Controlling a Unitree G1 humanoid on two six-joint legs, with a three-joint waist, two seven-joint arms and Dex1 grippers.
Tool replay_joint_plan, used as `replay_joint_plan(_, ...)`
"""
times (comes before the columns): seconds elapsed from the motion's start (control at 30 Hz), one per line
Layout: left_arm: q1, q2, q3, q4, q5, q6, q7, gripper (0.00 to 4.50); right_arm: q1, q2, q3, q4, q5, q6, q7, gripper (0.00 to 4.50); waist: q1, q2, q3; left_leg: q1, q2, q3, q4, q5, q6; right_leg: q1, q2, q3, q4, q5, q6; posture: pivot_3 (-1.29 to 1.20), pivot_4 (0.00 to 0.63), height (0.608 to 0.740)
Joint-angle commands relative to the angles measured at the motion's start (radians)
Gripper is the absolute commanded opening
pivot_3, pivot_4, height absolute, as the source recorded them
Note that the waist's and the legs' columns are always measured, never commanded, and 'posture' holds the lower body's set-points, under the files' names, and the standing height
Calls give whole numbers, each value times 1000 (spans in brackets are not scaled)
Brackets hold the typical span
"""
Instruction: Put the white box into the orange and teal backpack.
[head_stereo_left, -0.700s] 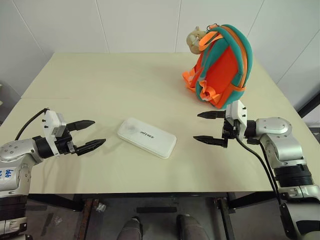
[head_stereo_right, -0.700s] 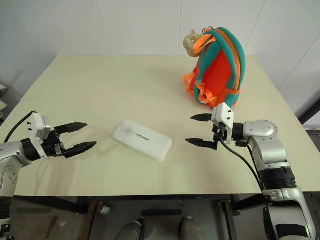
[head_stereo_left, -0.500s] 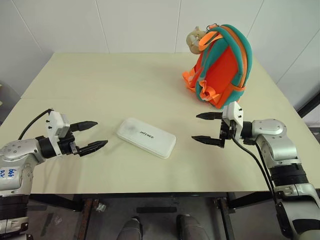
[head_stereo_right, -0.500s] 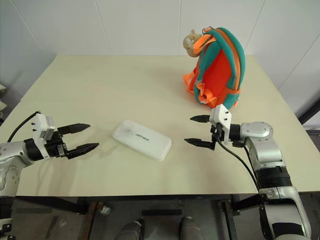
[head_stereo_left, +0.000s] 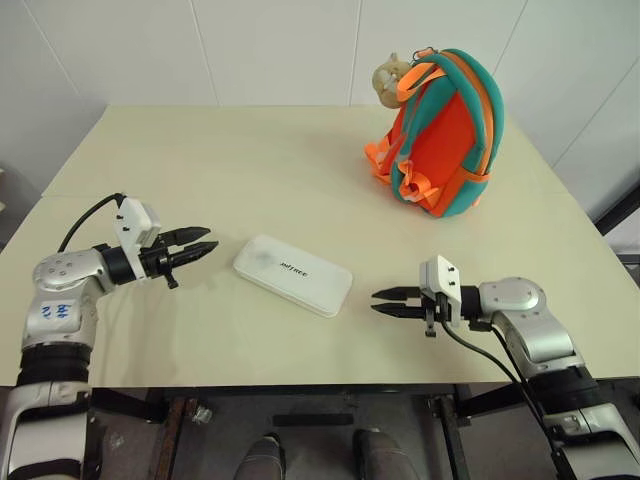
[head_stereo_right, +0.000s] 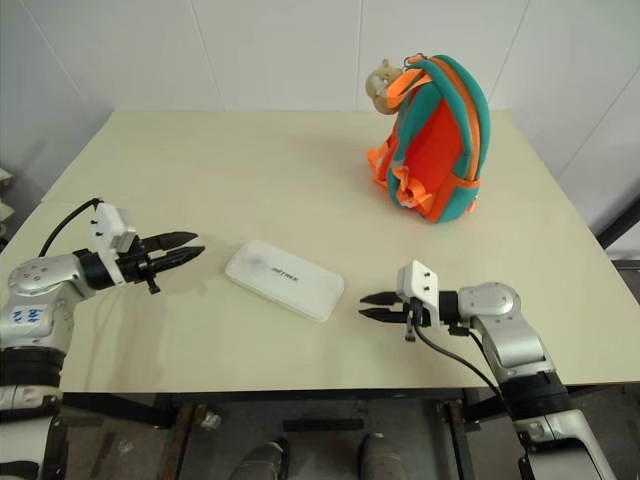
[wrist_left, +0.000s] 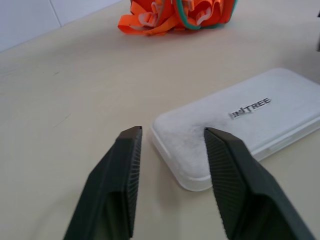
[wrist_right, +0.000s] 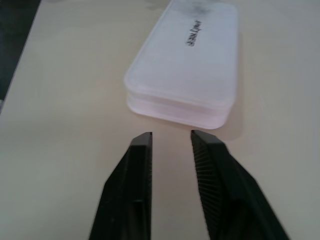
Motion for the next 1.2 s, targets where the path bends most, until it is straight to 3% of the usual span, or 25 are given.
replay_joint_plan(0.03,-96,-16,-15,173,83,-81,93,423,14,13,32,-81,-17,6,-26,0,1,0,0,0,0,0,1,0,0,0,0,0,1,0,0,0,150,740)
replay_joint_plan(0.07,-120,-26,-39,228,116,-99,106,150,15,15,44,-85,-30,6,-33,0,0,0,0,0,0,0,1,0,0,0,0,0,1,1,1,0,150,740)
replay_joint_plan(0.3,-240,-126,-109,466,208,-185,141,150,-22,78,72,-24,-108,-1,-152,0,3,-1,0,0,-1,0,3,1,0,1,0,0,0,2,2,0,150,740)
replay_joint_plan(0.6,-295,-207,-108,567,215,-249,137,150,-68,126,77,50,-136,-12,-207,0,1,-1,-1,-1,-1,0,2,1,0,1,0,0,0,2,2,0,150,740)
replay_joint_plan(0.97,-182,-205,-85,452,181,-212,60,150,-121,154,79,133,-146,-49,-193,0,-1,-1,-1,0,-1,0,2,1,0,1,0,0,1,2,3,0,150,740)
replay_joint_plan(1.2,-4,-178,-76,154,118,-84,11,150,-205,138,65,248,-156,-110,-158,0,-3,-1,-1,0,-1,-1,2,1,0,1,0,0,1,2,2,0,150,740)
